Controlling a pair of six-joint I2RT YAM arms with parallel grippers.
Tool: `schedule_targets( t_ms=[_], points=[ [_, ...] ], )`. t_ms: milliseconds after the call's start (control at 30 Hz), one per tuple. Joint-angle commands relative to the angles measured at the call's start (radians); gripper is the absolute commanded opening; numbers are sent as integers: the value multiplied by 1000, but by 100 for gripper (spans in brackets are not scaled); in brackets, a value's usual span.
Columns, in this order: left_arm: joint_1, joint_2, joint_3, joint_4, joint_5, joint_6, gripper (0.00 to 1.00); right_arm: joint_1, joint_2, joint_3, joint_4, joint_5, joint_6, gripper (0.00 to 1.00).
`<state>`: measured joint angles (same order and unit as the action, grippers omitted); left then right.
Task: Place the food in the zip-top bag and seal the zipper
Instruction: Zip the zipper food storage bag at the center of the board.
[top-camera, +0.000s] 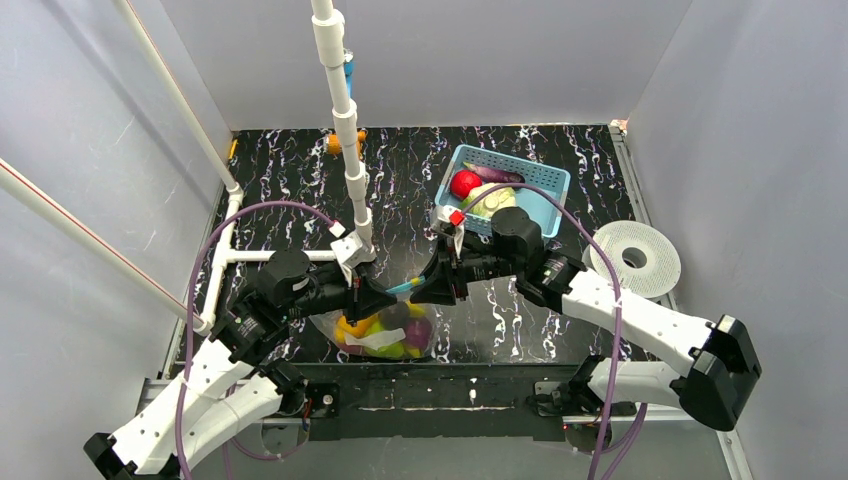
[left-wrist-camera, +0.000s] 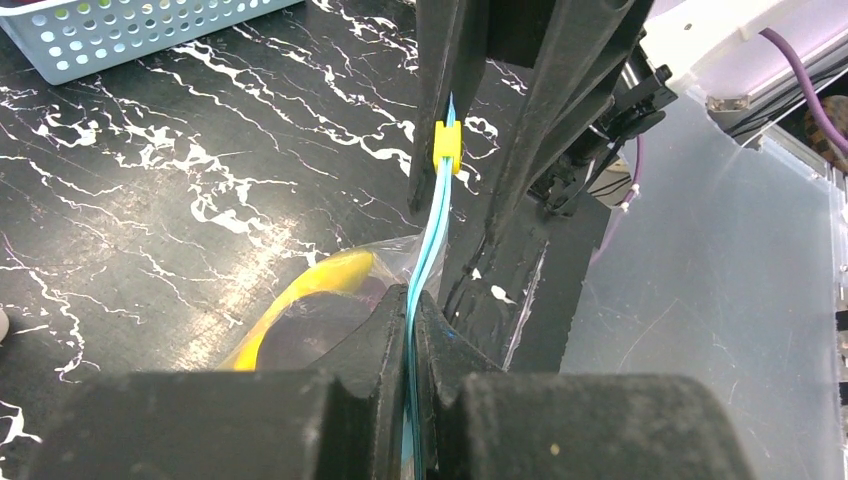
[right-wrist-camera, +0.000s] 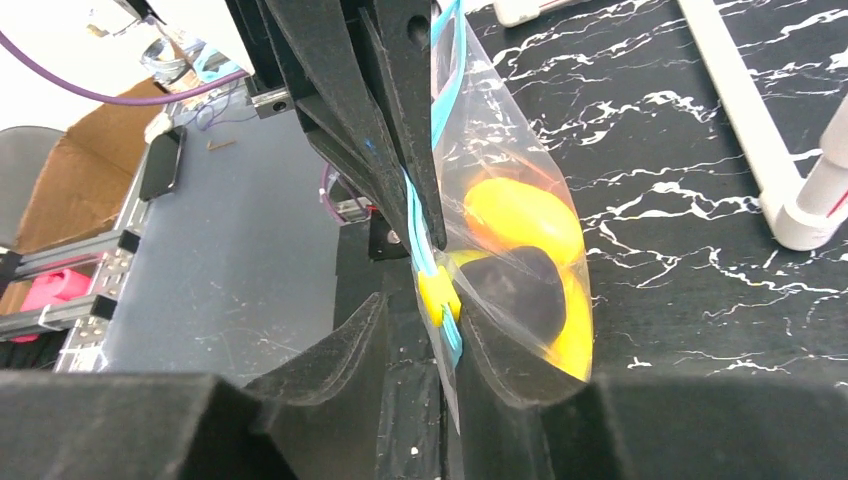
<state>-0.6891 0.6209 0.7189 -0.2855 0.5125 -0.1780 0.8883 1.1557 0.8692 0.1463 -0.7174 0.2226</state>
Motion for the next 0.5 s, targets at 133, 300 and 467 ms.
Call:
schedule_targets(
  t_ms=[133,300,467],
  points=[
    [3,-21,-8,58,15,-40,0,-18,17,0,73,-94,49,40],
    [2,-31,-14,52,14,-42,0,-24,18,-4,65,-97,41,35],
    [2,-33,-9,52,24,-44,0,-28,38,1,71,-139,47,19]
  ],
)
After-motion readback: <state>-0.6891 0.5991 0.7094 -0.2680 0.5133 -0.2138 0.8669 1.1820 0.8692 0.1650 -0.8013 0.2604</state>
